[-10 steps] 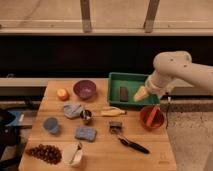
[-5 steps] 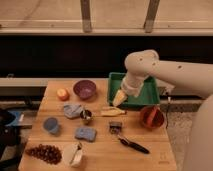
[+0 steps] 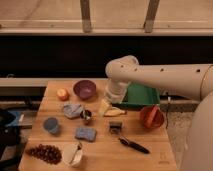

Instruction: Place sponge in plastic cup

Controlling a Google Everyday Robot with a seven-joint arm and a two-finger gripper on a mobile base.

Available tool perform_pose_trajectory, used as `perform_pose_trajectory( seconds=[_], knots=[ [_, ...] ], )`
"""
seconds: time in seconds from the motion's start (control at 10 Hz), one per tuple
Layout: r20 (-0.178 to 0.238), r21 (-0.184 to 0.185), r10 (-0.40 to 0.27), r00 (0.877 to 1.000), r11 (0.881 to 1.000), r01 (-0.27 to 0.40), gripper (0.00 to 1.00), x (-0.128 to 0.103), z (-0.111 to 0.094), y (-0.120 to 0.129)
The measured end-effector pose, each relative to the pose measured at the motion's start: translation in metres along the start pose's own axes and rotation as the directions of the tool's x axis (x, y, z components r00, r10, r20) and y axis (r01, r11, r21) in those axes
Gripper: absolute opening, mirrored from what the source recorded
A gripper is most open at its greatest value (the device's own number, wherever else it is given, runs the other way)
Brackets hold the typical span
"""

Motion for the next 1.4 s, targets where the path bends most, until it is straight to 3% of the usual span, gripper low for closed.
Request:
perform_pose_trajectory(
  seconds=[0.5,0.7,0.9,1.2,1.4],
  knots=[
    [-0.012,0.015,-0.028,1.0,0.999,0.028,0.78,-0.004,0.001,0.005],
    [-0.046,0.025,-0.081,0.996,0.996,0.082,0.78,-0.018,0.009,0.021],
    [-0.084,0.025,-0.147,0.986,0.988,0.15,0.78,-0.052,0.023,0.049],
    [-0.133,0.002,-0.262,0.956,0.964,0.264,0.78,-0.093,0.048,0.093],
    [-0.156,-0.024,-0.349,0.924,0.936,0.35,0.78,-0.103,0.06,0.128]
  ],
)
